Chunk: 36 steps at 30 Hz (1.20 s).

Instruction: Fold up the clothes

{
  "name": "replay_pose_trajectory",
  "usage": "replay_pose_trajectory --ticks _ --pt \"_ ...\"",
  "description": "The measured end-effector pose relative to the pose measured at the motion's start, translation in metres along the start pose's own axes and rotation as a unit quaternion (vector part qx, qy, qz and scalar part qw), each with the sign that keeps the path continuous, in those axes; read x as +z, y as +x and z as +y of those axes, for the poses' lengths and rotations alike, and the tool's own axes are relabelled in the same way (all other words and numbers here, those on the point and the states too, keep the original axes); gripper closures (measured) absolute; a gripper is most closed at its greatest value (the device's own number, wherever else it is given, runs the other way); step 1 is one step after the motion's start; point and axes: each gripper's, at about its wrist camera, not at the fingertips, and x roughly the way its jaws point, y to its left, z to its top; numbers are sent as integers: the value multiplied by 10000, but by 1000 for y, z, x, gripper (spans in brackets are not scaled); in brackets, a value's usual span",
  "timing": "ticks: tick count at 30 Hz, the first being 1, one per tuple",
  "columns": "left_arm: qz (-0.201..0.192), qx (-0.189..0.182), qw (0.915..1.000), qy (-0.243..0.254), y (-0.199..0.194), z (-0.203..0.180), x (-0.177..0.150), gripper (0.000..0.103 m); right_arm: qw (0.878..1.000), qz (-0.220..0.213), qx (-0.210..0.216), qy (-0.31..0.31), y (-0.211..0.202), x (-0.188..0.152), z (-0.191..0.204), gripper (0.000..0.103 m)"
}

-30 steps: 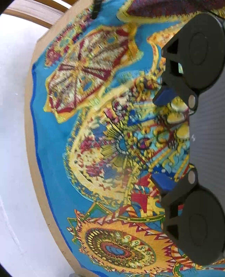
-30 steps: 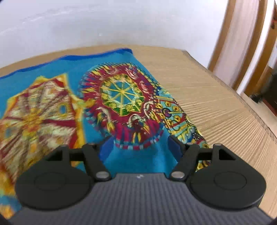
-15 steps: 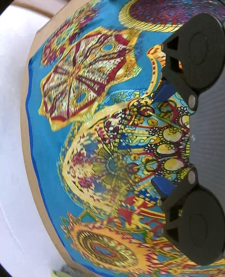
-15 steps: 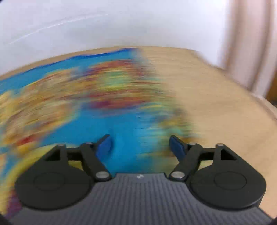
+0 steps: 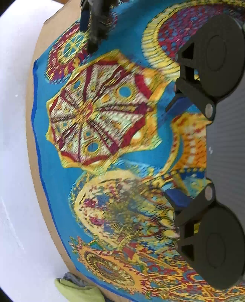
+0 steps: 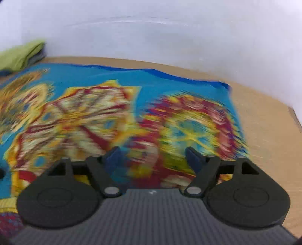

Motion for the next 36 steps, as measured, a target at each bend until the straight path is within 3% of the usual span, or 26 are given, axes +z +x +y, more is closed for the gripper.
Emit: replay_pose_trajectory --ticks 3,6,7,8,12,17,22,27,36 --pt "84 -45 9999 -135 -7 -1 -14 16 9929 -53 -968 691 -13 -15 -72 21" --pt "171 -166 9995 -206 -17 -2 -31 16 9690 196 -2121 1251 -42 -32 -130 21" --pt "189 -190 9995 -194 -21 -4 -37 16 9608 233 -2377 1407 -55 -39 -146 21" --pt "187 -207 9995 -165 -25 -4 -43 16 9599 179 -2351 1519 -76 -47 -153 21" --pt "140 -339 9993 -99 -45 -13 -78 16 9698 69 -1358 2027 -167 -92 -142 21" --pt "60 -601 9982 24 -80 -35 -140 16 9742 175 -343 2224 -264 -164 -84 21" --pt "20 -764 9970 149 -114 -60 -196 15 9756 450 241 2135 -338 -235 -36 21" --pt "67 -743 9965 386 -138 -80 -231 15 9665 812 716 2326 -360 -279 -29 21" --pt "143 -668 9964 503 -167 -118 -277 16 9251 1125 1628 3241 -349 -313 -46 21"
